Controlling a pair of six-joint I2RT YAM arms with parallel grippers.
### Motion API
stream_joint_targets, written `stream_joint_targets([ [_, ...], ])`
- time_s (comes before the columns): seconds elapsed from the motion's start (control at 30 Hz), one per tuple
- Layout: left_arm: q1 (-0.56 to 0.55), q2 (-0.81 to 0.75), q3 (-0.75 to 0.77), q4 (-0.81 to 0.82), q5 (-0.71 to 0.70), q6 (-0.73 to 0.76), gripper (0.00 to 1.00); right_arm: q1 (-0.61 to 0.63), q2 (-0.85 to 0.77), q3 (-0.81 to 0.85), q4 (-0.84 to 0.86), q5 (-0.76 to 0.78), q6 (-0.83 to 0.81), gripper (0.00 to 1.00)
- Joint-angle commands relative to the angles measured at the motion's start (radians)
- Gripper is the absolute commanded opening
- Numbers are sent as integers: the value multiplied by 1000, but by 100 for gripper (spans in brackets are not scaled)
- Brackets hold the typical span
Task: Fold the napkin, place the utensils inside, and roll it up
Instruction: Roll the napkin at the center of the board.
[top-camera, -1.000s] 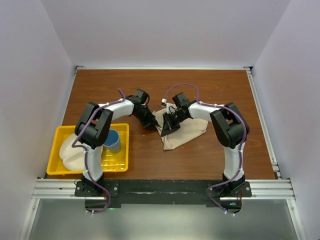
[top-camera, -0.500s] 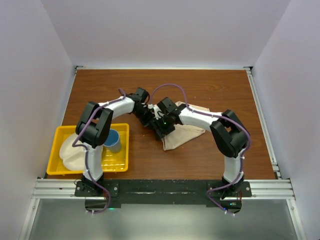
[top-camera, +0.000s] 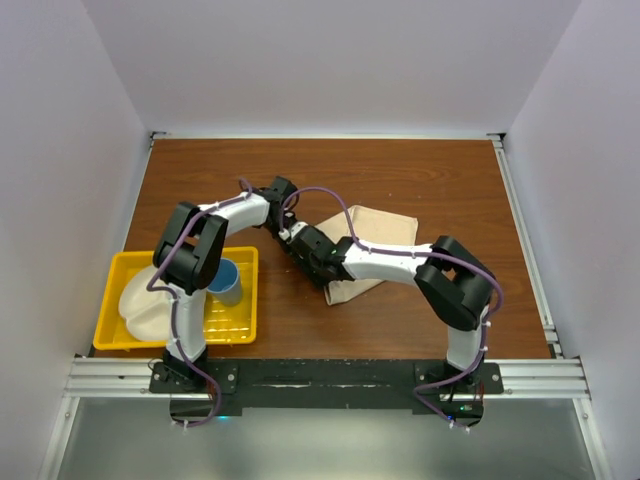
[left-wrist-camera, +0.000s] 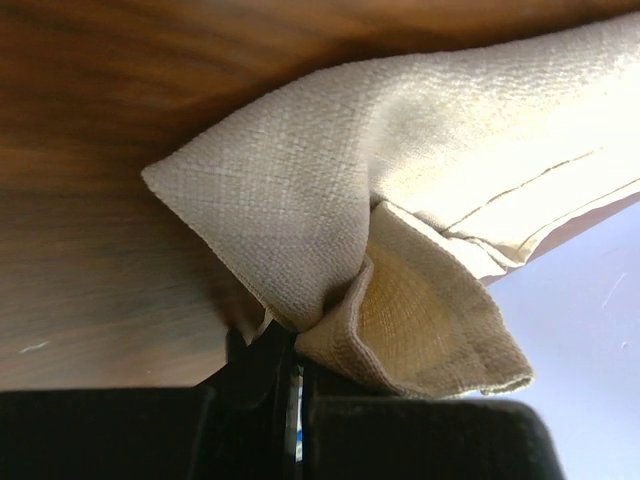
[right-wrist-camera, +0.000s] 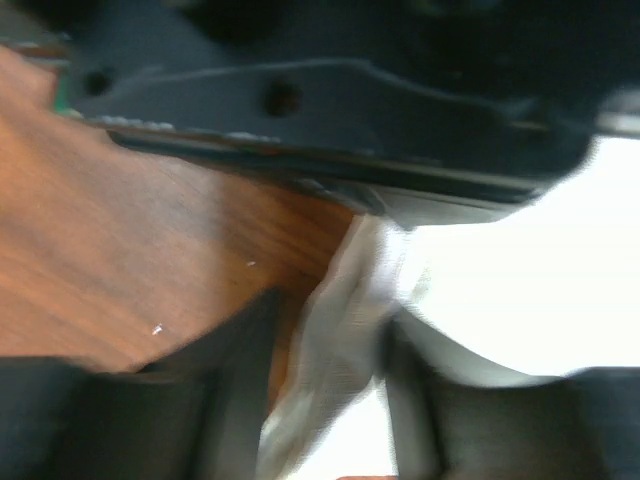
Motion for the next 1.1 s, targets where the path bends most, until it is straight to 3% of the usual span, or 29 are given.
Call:
stream_joint_targets([
  [0.0, -3, 47, -19, -117, -21, -3, 0, 17, 44, -48, 51, 161, 61, 32],
  [0.1, 4, 31, -32, -114, -18, 2, 0, 11, 53, -65, 60, 158, 81, 16],
  [0.13, 6, 28, -31, -111, -17, 8, 0, 2, 53, -69, 63, 129, 79, 0],
  [0.2, 7, 24, -10, -111, -34, 52, 0, -17, 44, -75, 71, 59, 82, 0],
  [0.27, 13, 21, 38, -120, -81, 92, 0, -67, 41, -70, 59, -110, 87, 0],
  [0.43, 43, -15, 119, -92, -153, 222, 32, -188, 10, -113, 89, -464, 127, 0],
  [0.53, 52, -24, 191, -118, -199, 307, 43, -251, 20, -128, 115, -621, 147, 0],
  [0.63, 67, -54, 218, -131, -224, 370, 48, -313, 42, -134, 143, -722, 176, 0],
  [0.87, 92, -202, 175, -83, -213, 482, 46, -444, 152, -110, 238, -1058, 292, 0],
  [1.07, 14, -259, 61, 53, -149, 528, 27, -524, 290, -61, 284, -1224, 391, 0],
])
